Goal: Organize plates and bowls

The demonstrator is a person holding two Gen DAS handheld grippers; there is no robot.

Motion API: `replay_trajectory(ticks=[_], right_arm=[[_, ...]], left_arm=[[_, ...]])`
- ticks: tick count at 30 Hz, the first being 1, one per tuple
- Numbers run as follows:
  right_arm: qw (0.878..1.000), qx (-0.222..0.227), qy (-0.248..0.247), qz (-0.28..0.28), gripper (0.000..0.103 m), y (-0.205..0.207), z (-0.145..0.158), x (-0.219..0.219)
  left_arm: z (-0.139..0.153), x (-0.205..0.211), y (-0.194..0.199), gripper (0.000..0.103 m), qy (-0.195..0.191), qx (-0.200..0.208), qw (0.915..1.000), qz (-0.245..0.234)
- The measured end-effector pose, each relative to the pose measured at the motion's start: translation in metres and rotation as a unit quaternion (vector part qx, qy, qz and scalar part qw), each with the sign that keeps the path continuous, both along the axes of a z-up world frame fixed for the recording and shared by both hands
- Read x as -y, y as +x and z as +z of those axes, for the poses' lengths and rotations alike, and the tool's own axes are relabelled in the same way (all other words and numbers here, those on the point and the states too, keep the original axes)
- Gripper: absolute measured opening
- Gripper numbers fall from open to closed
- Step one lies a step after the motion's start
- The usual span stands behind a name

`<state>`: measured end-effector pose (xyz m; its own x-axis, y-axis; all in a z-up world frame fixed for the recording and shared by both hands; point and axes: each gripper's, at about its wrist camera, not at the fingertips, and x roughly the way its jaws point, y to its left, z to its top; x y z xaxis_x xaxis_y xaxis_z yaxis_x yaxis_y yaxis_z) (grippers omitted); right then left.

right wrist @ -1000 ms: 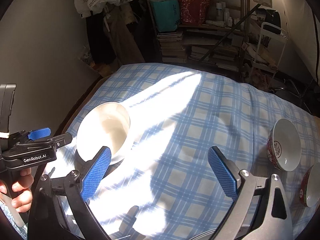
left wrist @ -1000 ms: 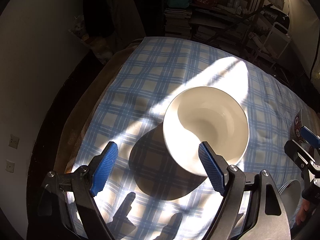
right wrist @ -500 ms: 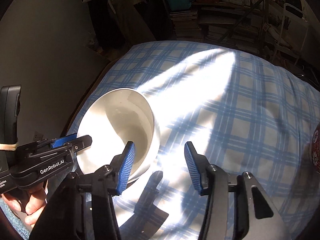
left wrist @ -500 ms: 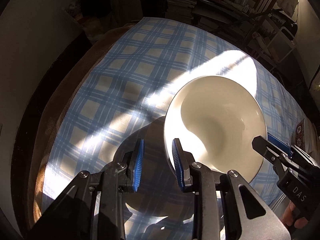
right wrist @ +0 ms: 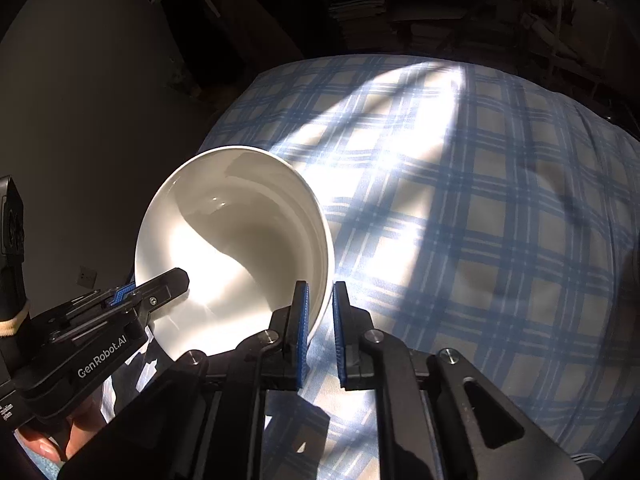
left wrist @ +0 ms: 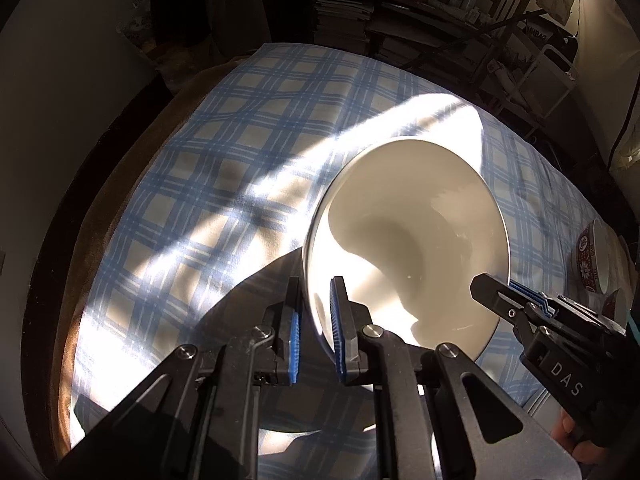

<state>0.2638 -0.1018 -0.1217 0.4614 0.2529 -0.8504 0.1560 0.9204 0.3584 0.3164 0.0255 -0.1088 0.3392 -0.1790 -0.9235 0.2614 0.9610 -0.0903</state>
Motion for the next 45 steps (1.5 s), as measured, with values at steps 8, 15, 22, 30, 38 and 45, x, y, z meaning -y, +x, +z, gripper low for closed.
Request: replay_trajectory(ticks=[8, 15, 22, 30, 38, 45], right_arm=[[1.000, 0.011, -0.024, -0.003, 0.013, -0.038, 0.017, 0.024], [0.999, 0.028, -0.035, -0.020, 0.013, -0.070, 0.038, 0.057], [0.997, 0.040, -0.027, -0.052, 0.013, -0.097, 0.040, 0.090], [0.997, 0.025, -0.017, -0.071, 0.013, -0.119, 0.029, 0.104], [0.995, 0.013, -0.031, -0.094, 0.014, -0.126, 0.018, 0.118], [0.994, -0.023, -0.027, -0.107, 0.014, -0.128, -0.006, 0.129]], left_arm=[[0.018, 0.029, -0.031, 0.014, -0.012, 0.009, 0.9993, -0.035], [0.030, 0.066, -0.060, 0.014, -0.015, 0.015, 0.9981, -0.059], [0.028, 0.096, -0.084, 0.015, -0.014, 0.020, 0.9960, -0.085], [0.013, 0.108, -0.098, 0.015, -0.024, -0.001, 0.9966, -0.079], [-0.005, 0.130, -0.100, 0.015, -0.019, -0.013, 0.9949, -0.098], [-0.019, 0.149, -0.097, 0.016, 0.003, -0.014, 0.9927, -0.120]])
